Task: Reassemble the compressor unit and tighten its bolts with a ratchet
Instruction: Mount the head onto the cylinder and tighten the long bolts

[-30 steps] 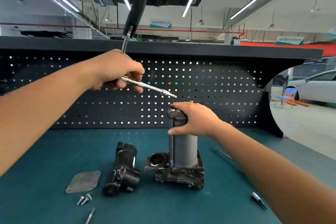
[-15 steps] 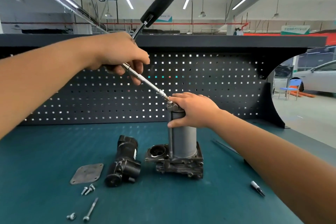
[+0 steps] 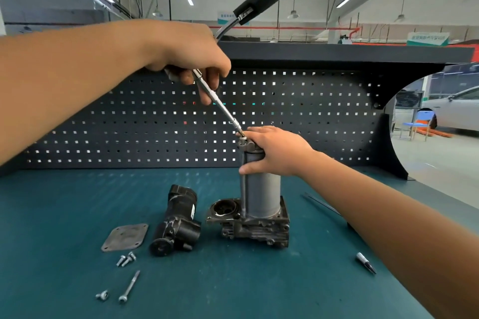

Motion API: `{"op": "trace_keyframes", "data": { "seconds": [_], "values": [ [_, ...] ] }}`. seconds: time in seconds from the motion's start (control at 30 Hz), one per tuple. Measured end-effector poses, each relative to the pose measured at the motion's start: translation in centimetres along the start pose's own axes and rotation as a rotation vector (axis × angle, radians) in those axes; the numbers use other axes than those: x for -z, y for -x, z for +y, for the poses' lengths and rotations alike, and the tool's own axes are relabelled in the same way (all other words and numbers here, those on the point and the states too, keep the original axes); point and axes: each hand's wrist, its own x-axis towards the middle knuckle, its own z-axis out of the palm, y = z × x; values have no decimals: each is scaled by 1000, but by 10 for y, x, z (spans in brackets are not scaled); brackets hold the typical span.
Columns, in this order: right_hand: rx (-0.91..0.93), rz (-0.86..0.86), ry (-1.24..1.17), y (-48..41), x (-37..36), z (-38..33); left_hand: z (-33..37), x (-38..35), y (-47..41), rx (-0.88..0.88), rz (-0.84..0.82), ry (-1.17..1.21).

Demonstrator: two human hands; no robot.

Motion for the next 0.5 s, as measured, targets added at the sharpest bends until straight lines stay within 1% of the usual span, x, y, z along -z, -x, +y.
{"op": "trace_keyframes", "data": {
  "seconds": [0.13,0.3,0.4,0.43,0.47,0.5],
  "values": [
    [1,-3,-13,-1,-1,0,1,4,-3,-10,-33,-56],
    [8,0,-26,-1,1,1,23,10,-16,-69,-114,-243],
    [12,10,-51,0,0,1,33,10,-28,-116,-127,-333],
    [12,9,-56,0,0,1,33,9,-31,-144,-98,-351],
    [15,6,-56,0,0,1,33,8,-33,-183,-24,-370],
    [18,2,-54,0,-1,0,30,4,-35,-236,95,-383]
  ]
}}
